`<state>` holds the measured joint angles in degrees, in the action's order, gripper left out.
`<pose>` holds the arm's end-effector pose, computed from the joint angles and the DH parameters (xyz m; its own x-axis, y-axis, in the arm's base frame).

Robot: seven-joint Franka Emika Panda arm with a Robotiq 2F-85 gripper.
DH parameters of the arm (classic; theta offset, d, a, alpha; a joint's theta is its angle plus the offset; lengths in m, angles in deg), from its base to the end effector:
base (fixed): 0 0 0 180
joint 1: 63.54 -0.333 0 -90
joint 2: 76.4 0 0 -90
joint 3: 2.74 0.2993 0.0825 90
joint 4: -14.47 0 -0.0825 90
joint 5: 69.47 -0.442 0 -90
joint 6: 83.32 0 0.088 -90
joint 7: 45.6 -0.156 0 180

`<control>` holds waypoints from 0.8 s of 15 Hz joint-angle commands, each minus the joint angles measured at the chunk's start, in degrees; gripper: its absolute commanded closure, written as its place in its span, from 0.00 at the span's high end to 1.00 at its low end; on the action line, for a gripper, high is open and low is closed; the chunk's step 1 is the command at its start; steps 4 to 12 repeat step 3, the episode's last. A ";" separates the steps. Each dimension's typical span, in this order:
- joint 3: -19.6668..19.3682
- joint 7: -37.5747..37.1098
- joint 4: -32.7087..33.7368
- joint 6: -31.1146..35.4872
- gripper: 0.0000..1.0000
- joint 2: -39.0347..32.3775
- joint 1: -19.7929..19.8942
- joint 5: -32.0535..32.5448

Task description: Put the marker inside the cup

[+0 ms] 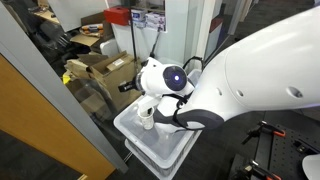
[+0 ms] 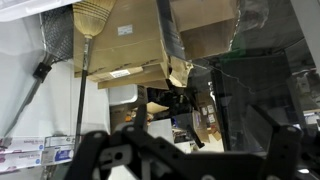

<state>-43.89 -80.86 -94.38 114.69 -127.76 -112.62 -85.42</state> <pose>0.7223 0.1053 0.1469 0.5174 -0.2373 0.8222 -0.2632 -0.9583 -0.1110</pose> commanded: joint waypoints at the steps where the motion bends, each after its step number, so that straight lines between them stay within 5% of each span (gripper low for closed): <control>1: 2.56 6.92 0.57 0.00 1.00 0.69 1.13 -6.12; 12: 2.68 6.92 0.59 0.00 1.00 0.69 1.12 -6.12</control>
